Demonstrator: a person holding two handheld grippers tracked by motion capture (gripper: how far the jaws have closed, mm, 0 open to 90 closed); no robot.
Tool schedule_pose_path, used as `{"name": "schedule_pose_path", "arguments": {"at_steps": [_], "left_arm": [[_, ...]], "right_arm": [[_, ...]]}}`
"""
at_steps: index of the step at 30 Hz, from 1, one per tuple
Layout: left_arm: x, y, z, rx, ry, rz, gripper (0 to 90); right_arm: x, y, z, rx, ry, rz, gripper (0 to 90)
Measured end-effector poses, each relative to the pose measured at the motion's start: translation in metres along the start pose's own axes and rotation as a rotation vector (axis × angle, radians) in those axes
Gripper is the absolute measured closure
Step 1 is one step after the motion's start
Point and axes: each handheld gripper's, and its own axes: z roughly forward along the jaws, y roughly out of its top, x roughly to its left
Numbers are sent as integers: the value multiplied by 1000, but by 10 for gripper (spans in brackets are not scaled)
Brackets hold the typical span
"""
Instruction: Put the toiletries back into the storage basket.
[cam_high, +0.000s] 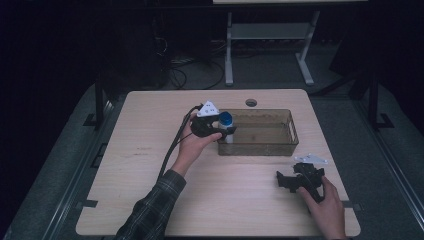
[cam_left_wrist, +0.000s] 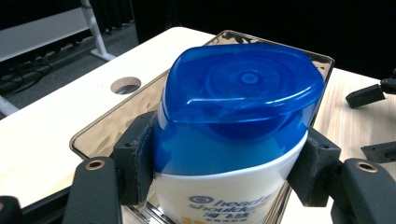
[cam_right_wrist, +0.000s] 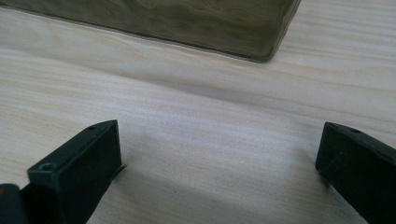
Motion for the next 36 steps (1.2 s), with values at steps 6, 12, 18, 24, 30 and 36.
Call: {"name": "schedule_pose_path", "arguments": {"at_steps": [6,12,18,24,30,36], "left_arm": [[-3,0,1,-12,-28,-3,332],[-3,3,-3,-40,-39,-14,292],[0,8,-15,-52,-37,-16,252],[3,8,-29,-39,-38,-11,248],[2,5,-41,-24,-26,-2,244],[-3,-3,-65,-30,-6,8,244]], "right_arm": [[0,0,0,0,0,0,0],[0,0,0,0,0,0,0],[0,0,0,0,0,0,0],[0,0,0,0,0,-1,0],[0,0,0,0,0,-1,0],[0,0,0,0,0,-1,0]]}}
